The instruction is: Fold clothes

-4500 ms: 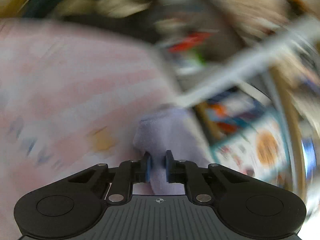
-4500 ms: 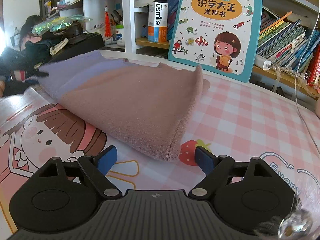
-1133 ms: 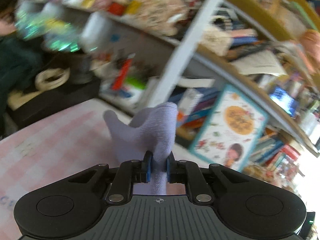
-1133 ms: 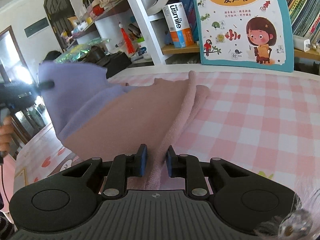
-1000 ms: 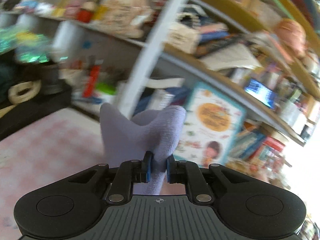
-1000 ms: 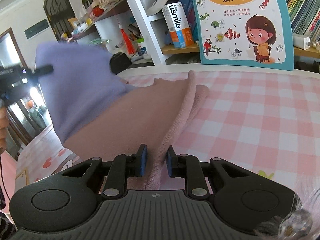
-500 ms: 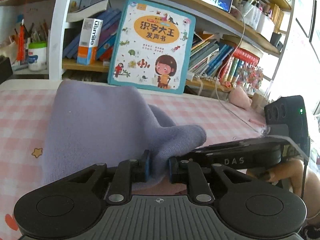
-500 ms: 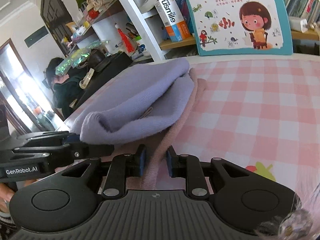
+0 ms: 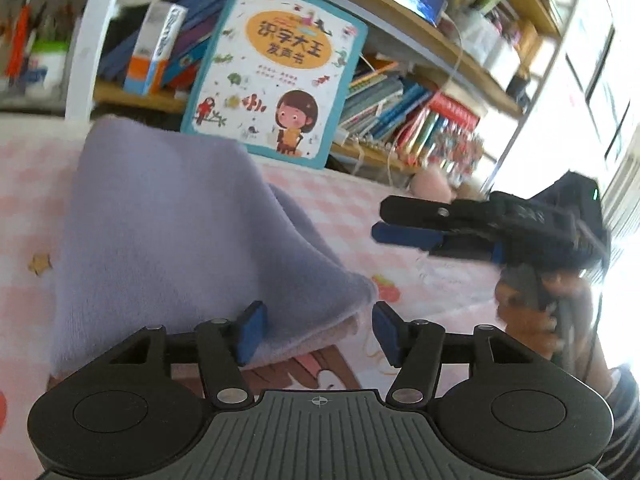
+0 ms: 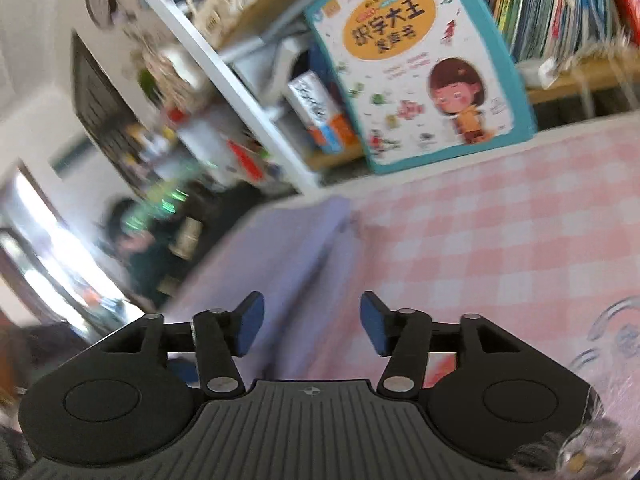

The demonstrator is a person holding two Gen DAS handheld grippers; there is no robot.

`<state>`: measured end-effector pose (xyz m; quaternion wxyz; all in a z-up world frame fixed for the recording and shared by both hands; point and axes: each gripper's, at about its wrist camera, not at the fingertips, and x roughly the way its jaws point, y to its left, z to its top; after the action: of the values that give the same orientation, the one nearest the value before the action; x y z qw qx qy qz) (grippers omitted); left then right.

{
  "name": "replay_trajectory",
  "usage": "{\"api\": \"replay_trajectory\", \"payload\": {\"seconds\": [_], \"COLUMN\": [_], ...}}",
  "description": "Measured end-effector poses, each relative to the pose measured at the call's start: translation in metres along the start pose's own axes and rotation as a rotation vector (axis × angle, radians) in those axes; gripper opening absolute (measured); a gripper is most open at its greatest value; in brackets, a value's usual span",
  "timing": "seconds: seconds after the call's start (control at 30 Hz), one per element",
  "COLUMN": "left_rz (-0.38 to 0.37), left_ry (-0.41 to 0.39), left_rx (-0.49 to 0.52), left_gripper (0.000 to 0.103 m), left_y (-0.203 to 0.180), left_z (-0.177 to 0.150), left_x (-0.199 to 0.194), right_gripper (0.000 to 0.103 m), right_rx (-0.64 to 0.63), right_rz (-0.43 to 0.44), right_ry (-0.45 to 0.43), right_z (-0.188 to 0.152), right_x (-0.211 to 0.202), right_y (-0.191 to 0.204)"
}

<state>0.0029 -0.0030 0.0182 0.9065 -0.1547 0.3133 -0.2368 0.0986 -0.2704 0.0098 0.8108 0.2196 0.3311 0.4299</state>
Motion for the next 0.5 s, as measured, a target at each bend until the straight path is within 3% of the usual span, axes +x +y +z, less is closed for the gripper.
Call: {"api": "replay_trajectory", "payload": {"seconds": [0.13,0.23,0.27,0.3,0.37,0.5], "left_rz": [-0.03,0.027,0.065,0.101,0.146,0.149], "left_ry": [-0.082,-0.174,-0.182,-0.172,-0.132,-0.085], "left_rx": [-0.024,0.018,0.04,0.056,0.083,0.163], "left_gripper": [0.056,0.049,0.041,0.033,0.03,0.027], "left_y": [0.008,0.017,0.02,0.023,0.03,0.028], "left_z": [0.011,0.02,0.021,0.021,0.018,0.0], "left_x": [-0.027,-0.05,-0.052,-0.05,-0.042,-0.03], "right_gripper": [0.064,0.064,0.064,0.064,0.064,0.064], "right_rx": [-0.017,-0.025,-0.023,-0.01,0.029,0.163], "right_rz": [0.015,0.017,0.021,0.027,0.044,0.084], "right_ry": [0.078,0.113,0.117,0.115,0.108,0.096], "right_z": [-0.008,-0.015,-0.017,-0.017,-0.017,-0.009], "right_x": [0.022,0.034,0.037,0.038,0.04,0.05], "right_y": [0.013,0.021,0.023,0.023,0.022,0.01]}}
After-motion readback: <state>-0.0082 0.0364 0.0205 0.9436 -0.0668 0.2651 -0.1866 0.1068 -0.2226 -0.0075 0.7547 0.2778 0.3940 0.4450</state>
